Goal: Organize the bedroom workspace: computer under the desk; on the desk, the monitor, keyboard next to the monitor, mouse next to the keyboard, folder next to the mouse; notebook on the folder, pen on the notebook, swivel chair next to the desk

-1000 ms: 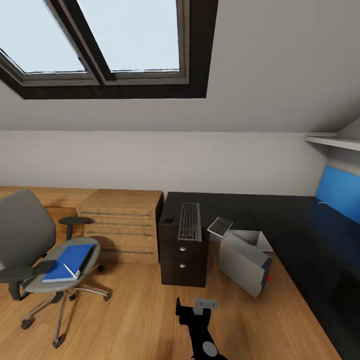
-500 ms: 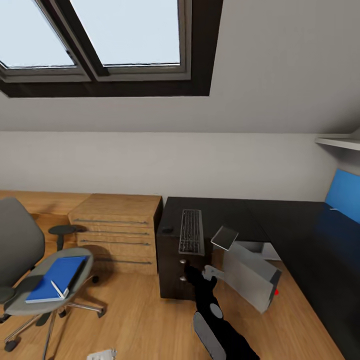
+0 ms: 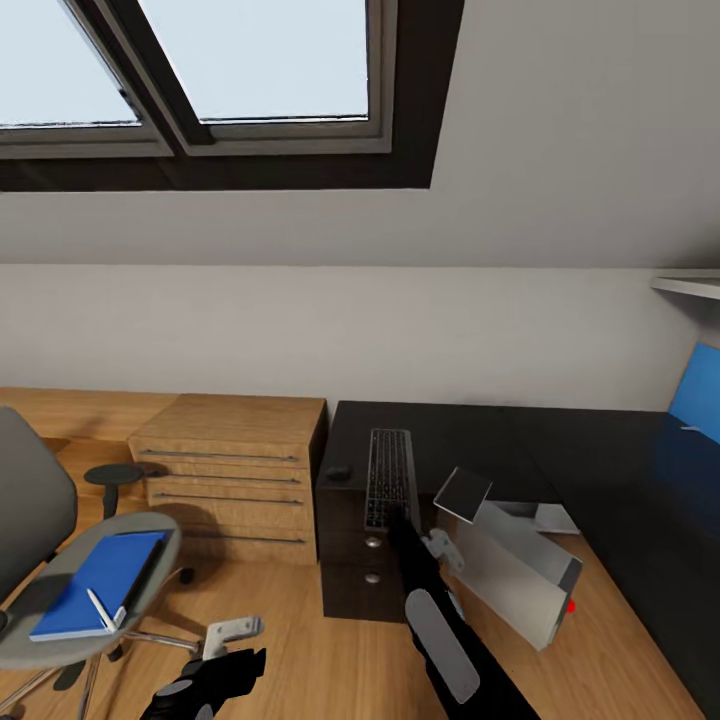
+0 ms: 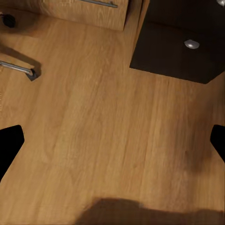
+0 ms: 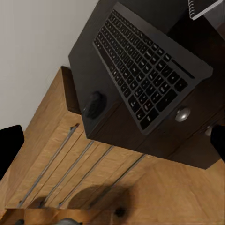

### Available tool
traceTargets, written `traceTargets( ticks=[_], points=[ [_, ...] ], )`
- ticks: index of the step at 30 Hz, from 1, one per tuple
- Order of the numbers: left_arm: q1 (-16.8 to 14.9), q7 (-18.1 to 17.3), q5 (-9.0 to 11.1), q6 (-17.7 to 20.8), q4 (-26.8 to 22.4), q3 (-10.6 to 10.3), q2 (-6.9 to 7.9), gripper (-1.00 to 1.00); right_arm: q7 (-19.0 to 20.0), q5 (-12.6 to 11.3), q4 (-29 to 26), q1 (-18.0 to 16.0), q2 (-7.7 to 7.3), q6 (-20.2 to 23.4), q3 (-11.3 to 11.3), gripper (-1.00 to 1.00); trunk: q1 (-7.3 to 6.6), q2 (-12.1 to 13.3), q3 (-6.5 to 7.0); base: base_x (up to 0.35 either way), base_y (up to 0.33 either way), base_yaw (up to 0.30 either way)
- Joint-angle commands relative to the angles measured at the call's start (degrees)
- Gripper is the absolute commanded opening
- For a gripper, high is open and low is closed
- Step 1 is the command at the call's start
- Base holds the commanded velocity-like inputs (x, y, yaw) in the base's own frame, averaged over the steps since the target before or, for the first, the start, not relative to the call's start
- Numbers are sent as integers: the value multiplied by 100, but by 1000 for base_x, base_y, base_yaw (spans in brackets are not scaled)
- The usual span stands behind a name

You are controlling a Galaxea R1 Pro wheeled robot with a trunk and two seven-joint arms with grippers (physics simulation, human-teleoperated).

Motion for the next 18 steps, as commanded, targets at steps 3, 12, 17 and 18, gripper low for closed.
traceTargets(
  ticks=[3,12,17,18],
  points=[
    [-5,63,66,32,-516,14,-5,100,437,-574,-385,231,-291,39,33,100,1,-6,-8,10,5,0],
    [-8,86,59,39,-681,18,-7,100,1976,-666,-477,412,-730,300,30,100,177,-326,-151,1,0,0],
    [-7,101,55,31,-674,0,-15,100,2125,-641,-474,414,-750,299,33,100,287,-527,-241,0,0,0],
    [-6,102,57,31,-676,1,-15,100,2144,-639,-474,414,-752,299,33,100,309,-567,-259,0,0,0]
  ],
)
